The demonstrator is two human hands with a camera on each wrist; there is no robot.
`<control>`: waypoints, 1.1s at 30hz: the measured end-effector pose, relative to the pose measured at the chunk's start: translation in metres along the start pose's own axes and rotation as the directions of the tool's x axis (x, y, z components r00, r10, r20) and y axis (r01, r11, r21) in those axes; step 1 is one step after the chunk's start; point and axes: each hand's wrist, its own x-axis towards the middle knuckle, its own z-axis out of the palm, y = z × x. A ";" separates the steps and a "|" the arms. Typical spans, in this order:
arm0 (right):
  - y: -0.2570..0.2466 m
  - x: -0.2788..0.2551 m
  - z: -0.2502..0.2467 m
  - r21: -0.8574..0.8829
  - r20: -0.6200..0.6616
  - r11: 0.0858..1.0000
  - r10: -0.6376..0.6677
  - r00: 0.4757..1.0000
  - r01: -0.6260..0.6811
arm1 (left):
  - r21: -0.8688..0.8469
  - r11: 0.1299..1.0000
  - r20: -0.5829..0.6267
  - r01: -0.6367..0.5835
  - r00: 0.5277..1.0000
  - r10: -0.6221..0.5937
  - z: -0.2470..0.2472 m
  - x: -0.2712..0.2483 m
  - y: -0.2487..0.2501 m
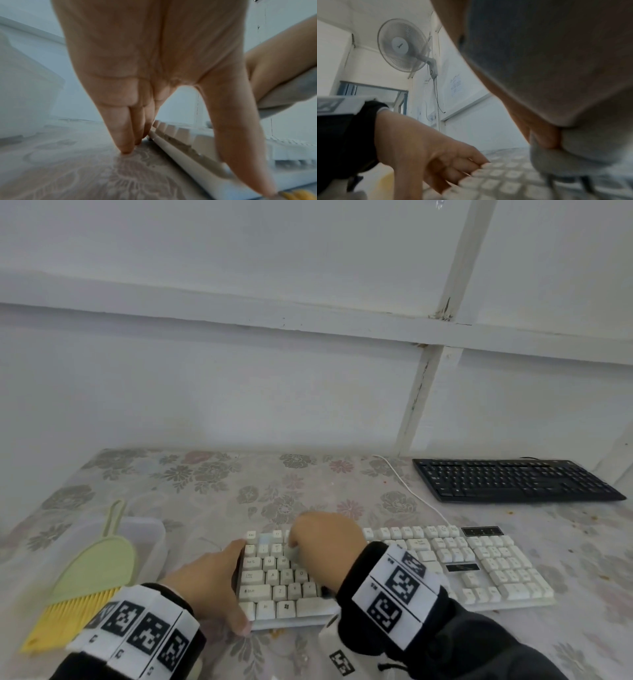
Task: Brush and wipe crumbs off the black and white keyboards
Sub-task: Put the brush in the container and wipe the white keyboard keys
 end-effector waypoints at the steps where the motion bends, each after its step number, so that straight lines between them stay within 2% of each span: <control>1: -0.009 0.004 0.001 0.027 -0.031 0.999 -0.043 0.999 0.044 | 0.006 1.000 0.001 -0.001 1.000 0.001 0.000 0.000 0.001; 4: -0.031 0.010 0.010 0.022 -0.060 0.989 -0.147 0.987 0.149 | 0.007 1.000 0.000 -0.013 1.000 0.013 -0.002 -0.001 0.002; 7: -0.025 0.004 0.021 -0.015 -0.074 0.989 -0.150 0.986 0.150 | 0.006 1.000 -0.005 -0.013 1.000 0.013 -0.002 -0.002 0.002; 9: -0.010 -0.002 0.026 0.040 -0.093 0.993 -0.103 0.990 0.107 | -0.005 1.000 -0.001 -0.011 1.000 0.011 -0.002 -0.002 0.002; 12: 0.018 -0.010 0.023 0.080 -0.014 0.996 0.034 0.999 -0.033 | -0.012 1.000 0.006 -0.002 1.000 0.002 -0.001 -0.003 0.003; 15: 0.043 -0.018 0.010 -0.006 0.040 0.994 0.106 0.994 -0.106 | -0.014 1.000 0.011 0.007 1.000 -0.006 -0.001 -0.003 0.003; 22: 0.039 -0.036 0.012 0.011 -0.069 0.999 -0.033 0.997 0.034 | 0.038 0.999 0.002 0.005 1.000 -0.006 -0.001 -0.003 0.004; 33: 0.100 -0.076 0.001 -0.013 -0.006 0.987 0.163 0.987 -0.163 | 0.025 1.000 0.014 0.016 1.000 -0.016 0.000 -0.001 0.003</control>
